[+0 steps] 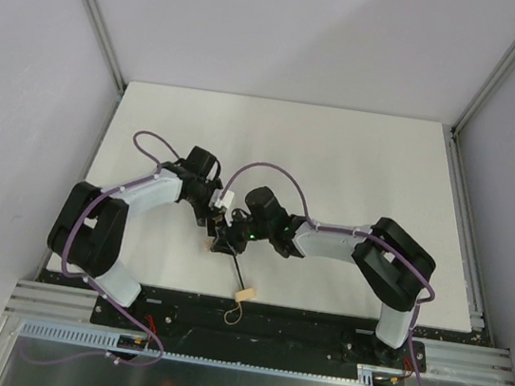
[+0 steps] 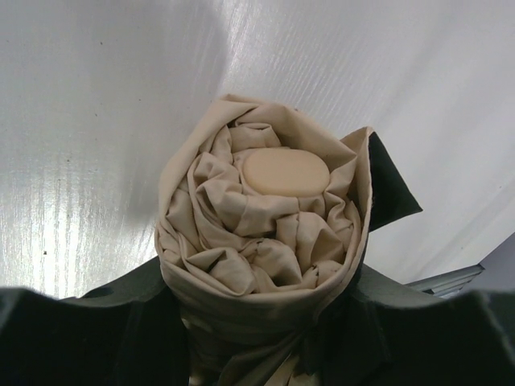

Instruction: Put away the umbrella

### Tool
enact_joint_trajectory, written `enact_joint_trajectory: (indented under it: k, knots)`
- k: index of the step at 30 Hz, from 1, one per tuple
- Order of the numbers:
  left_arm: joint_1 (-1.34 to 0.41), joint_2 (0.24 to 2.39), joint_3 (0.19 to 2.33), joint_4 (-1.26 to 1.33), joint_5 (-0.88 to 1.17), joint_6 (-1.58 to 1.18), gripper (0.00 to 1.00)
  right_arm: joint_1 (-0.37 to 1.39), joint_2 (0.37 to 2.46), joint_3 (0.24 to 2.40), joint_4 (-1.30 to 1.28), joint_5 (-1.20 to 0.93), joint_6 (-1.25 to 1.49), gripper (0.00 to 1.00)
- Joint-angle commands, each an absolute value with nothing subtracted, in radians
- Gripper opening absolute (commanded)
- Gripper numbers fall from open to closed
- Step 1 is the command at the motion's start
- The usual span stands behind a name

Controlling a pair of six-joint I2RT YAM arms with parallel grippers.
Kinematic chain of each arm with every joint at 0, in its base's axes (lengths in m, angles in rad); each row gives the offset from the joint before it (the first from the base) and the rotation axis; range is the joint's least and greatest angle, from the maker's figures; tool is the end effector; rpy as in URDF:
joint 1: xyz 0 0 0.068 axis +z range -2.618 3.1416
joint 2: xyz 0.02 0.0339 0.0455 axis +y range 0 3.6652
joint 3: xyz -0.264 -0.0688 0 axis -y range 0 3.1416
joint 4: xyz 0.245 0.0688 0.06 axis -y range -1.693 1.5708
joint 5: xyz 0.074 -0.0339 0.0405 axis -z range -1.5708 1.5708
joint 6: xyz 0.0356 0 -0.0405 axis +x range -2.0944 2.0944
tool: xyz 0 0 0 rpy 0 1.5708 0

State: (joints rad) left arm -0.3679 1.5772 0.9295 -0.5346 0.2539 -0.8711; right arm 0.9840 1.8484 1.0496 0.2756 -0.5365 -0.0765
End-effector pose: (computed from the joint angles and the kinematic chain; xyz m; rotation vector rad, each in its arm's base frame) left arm 0.2714 -0.1142 0.1771 -0.6525 2.8314 -0.6336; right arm 0.2046 0.3405 0.1814 -1.4016 1.7062 1.0909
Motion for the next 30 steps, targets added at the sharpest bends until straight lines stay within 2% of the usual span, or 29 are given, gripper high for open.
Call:
enact_joint_trajectory:
  k: [1,6,9,11,14,16,23,30]
  knots:
    - [-0.361,1.566,0.983,-0.52,0.315,-0.879,0.0,0.976,1.896,1.055,0.264,-0.559,-0.034,0.36]
    - [-0.36,1.565,0.986,-0.519,0.322,-0.883,0.0,0.972,1.913,1.049,0.303,-0.56,0.04,0.43]
    - [-0.359,1.557,0.987,-0.52,0.323,-0.886,0.0,0.975,1.919,1.047,0.321,-0.487,0.063,0.39]
    - [-0.36,1.551,0.986,-0.52,0.32,-0.887,0.0,0.982,1.917,1.048,0.313,-0.413,0.061,0.31]
    - [-0.359,1.542,0.981,-0.519,0.316,-0.898,0.0,1.01,1.913,1.056,0.272,-0.244,0.025,0.09]
    - [-0.358,1.541,0.977,-0.52,0.316,-0.911,0.0,1.043,1.915,1.069,0.233,-0.106,-0.007,0.02]
    - [-0.358,1.566,0.968,-0.535,0.298,-0.936,0.0,1.128,1.937,1.086,0.196,0.409,-0.09,0.0]
    - [-0.358,1.589,0.96,-0.541,0.29,-0.936,0.0,1.148,1.91,1.119,0.179,0.434,-0.134,0.0]
